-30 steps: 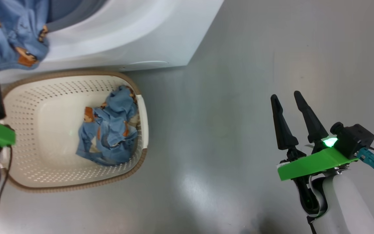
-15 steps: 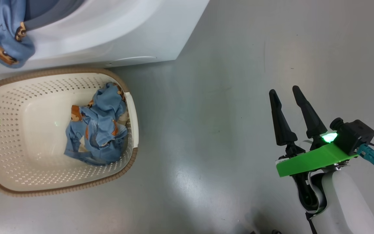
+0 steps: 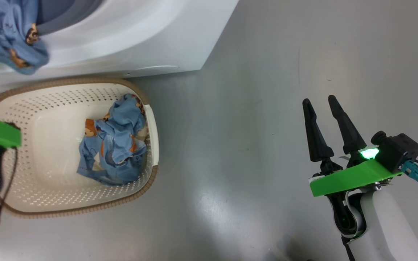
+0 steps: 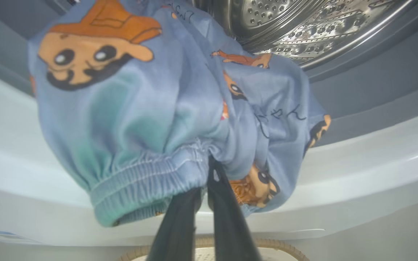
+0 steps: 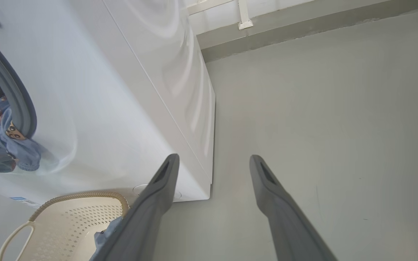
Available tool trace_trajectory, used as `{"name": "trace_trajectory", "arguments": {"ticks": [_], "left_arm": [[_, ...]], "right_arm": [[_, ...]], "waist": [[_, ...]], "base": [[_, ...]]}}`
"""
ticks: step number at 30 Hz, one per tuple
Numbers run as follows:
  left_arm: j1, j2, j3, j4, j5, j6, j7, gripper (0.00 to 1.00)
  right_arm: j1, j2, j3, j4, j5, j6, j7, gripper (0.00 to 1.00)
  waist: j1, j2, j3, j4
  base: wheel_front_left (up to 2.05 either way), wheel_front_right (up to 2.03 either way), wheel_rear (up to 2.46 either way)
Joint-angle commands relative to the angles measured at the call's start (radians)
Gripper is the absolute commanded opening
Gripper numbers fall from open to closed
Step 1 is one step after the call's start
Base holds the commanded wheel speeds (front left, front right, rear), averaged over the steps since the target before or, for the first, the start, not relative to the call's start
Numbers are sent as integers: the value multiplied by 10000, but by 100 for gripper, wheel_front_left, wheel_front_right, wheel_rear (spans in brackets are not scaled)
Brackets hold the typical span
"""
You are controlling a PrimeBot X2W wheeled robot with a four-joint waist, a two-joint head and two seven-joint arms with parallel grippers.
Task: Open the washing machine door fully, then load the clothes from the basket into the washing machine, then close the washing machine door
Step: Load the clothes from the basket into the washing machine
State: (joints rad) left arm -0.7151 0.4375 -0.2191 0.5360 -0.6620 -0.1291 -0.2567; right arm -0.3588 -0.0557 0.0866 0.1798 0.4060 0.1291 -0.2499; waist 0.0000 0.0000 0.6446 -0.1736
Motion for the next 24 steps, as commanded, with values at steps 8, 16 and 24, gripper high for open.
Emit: {"name": "trace_trajectory", "arguments": {"ticks": [8, 16, 24], "left_arm": [[469, 521, 196, -1977, -229, -16, -51, 0], [-954, 1123, -738, -1900, -790, -16, -51, 0], [-3796, 1512, -2291, 454, -2442, -16, 237, 0]], "right_arm": [[165, 54, 280, -149, 271, 16, -118, 100], [119, 54, 443, -72, 412, 16, -118, 100], [168, 54, 657, -69, 668, 16, -118, 100]], "waist": [[0, 0, -161, 149], [0, 0, -234, 72], [0, 0, -236, -326]], "base": [[0, 0, 0], [0, 0, 0], [0, 0, 0]]}}
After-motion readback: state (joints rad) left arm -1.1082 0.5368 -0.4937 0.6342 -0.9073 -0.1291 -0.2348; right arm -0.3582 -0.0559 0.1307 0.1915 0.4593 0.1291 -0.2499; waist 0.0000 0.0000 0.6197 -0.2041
